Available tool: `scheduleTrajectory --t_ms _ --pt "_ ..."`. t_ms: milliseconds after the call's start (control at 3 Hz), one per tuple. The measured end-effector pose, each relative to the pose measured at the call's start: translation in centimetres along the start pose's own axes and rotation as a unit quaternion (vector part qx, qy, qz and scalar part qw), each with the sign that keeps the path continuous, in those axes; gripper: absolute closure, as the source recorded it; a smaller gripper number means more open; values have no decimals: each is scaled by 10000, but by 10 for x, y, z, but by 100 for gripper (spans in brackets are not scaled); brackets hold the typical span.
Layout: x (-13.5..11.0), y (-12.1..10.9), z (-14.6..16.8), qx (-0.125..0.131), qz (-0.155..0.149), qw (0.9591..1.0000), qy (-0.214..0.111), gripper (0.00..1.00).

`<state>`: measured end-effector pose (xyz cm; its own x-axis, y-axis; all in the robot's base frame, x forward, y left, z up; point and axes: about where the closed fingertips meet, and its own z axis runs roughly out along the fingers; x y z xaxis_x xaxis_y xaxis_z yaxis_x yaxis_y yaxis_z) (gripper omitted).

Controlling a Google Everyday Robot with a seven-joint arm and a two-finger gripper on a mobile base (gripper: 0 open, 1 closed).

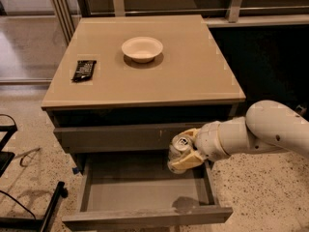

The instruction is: Place 7up can into middle drawer

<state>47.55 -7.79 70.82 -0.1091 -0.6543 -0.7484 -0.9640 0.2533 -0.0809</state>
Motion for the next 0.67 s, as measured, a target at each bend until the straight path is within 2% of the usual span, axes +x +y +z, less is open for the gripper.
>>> scheduleTrajectory --t_ms 333,667 --pt "26 4 23 -58 -37 9999 81 100" --pt "64 8 62 -123 -53 9998 112 100"
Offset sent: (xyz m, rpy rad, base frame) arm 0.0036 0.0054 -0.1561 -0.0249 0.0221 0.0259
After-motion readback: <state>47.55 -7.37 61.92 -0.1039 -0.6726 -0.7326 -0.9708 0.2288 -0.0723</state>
